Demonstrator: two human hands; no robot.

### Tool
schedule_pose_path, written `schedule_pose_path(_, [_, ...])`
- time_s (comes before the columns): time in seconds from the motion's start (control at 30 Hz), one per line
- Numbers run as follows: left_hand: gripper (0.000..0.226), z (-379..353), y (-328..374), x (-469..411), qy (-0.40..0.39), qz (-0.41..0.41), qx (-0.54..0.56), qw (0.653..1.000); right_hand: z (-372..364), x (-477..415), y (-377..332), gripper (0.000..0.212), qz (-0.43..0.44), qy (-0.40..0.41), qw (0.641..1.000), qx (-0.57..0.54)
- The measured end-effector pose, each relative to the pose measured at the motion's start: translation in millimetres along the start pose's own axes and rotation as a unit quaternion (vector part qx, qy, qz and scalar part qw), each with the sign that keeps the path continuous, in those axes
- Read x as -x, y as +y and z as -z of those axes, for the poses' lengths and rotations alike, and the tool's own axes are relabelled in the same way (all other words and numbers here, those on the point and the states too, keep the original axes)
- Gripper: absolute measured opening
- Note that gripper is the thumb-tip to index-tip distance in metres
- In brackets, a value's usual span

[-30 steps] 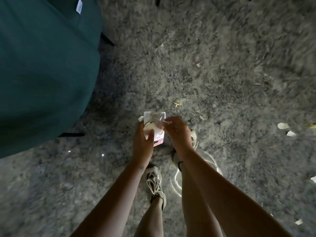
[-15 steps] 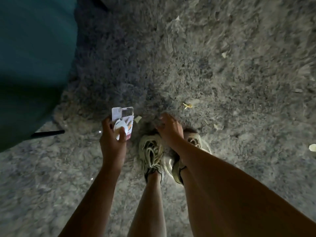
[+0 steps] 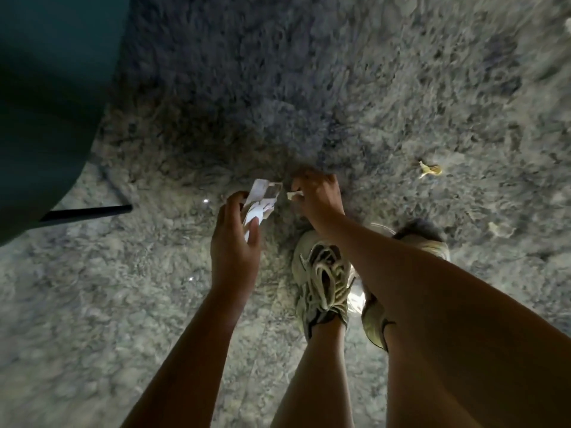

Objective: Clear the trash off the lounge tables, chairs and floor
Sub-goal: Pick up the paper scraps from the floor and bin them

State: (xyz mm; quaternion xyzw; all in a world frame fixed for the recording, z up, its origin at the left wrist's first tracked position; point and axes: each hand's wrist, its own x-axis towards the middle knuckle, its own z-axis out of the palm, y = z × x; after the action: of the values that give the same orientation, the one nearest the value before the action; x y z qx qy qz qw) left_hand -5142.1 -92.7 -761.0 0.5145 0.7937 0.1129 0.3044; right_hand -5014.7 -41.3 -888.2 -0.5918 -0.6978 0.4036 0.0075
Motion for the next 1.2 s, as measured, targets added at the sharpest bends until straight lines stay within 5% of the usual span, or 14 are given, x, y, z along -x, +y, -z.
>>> schedule_pose_path(0.17, [0.038, 0, 33, -3, -0.042, -0.01, -0.02, 0.999, 56, 17, 9, 0.019, -0.17, 0.077, 0.964, -0.189])
schedule_pose_path(0.4, [0.038, -25, 96, -4, -0.122, -0.104, -0.057, 0.985, 132, 53, 87, 0.015, -0.352, 0.208, 0.895, -0.177])
schedule_pose_path(0.9, [0.038, -76, 134, -33, -0.165, -0.142, -0.039, 0.975, 106, 25, 134, 0.018, -0.358, 0.13, 0.911, -0.158])
schedule_pose_path(1.2, [0.034, -64, 186, -25, -0.188, -0.102, 0.013, 0.977, 148, 99, 122, 0.015, -0.426, 0.177, 0.801, -0.382])
